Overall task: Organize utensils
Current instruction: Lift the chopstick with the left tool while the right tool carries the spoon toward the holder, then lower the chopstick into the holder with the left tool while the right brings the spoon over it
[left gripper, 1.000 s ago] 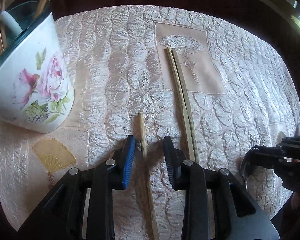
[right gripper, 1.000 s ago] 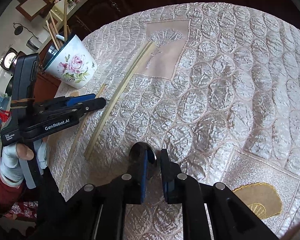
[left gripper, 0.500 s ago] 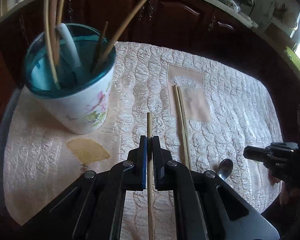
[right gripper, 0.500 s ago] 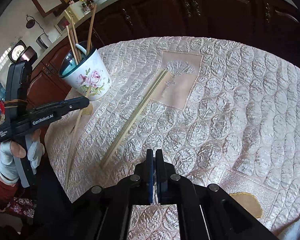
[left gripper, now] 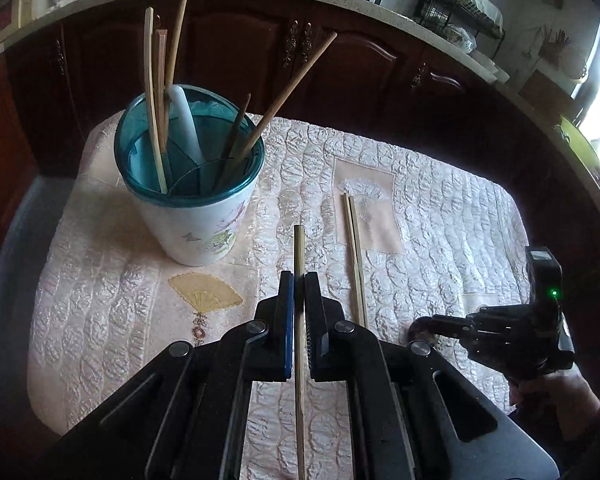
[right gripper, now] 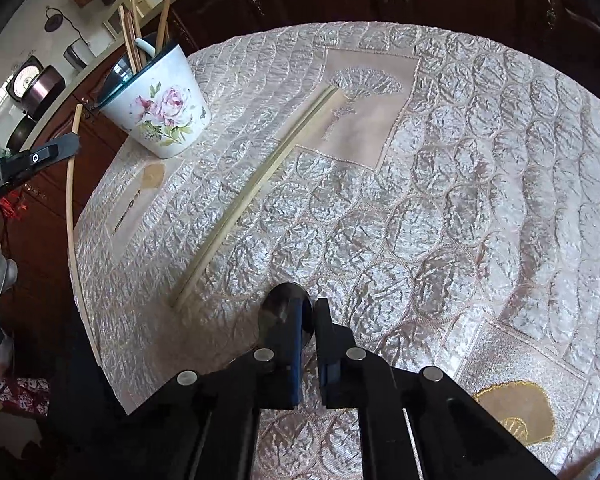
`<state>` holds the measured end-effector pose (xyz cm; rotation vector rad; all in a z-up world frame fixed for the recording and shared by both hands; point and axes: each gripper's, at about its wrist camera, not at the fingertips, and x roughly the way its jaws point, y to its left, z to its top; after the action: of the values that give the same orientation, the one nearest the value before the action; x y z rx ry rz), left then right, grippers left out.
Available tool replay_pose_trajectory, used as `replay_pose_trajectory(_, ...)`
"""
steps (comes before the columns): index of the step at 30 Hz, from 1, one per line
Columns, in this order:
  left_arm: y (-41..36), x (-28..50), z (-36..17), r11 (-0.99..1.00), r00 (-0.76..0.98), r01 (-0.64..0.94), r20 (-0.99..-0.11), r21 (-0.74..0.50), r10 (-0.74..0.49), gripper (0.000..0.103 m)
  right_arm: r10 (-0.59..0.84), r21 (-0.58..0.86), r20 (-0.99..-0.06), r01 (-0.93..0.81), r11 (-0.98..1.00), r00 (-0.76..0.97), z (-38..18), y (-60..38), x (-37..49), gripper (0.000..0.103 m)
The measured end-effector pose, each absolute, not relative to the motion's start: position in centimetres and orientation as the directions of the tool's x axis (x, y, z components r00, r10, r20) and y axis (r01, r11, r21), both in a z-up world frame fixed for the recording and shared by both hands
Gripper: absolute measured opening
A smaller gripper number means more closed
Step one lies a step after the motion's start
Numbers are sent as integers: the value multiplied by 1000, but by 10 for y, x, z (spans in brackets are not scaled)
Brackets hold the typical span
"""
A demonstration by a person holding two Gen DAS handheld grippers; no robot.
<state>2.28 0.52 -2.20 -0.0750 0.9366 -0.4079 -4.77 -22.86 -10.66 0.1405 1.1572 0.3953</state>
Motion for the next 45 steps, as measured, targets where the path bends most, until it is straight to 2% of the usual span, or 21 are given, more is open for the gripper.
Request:
replay_pose_trajectory(14, 34, 19, 33, 929, 622, 294, -692, -226, -366, 4, 366, 266, -775, -260, 928, 515, -11, -238, -60, 2)
replay_pose_trajectory(25, 44, 20, 50, 935, 650, 284, -674, -213, -351, 4, 391, 246, -695, -311, 918, 603, 49, -213, -37, 2)
replay_pose_trajectory(45, 74, 19, 80, 953, 706, 247, -641, -174, -300, 4, 410, 235, -651, -345, 909, 639, 84, -176, 1, 2)
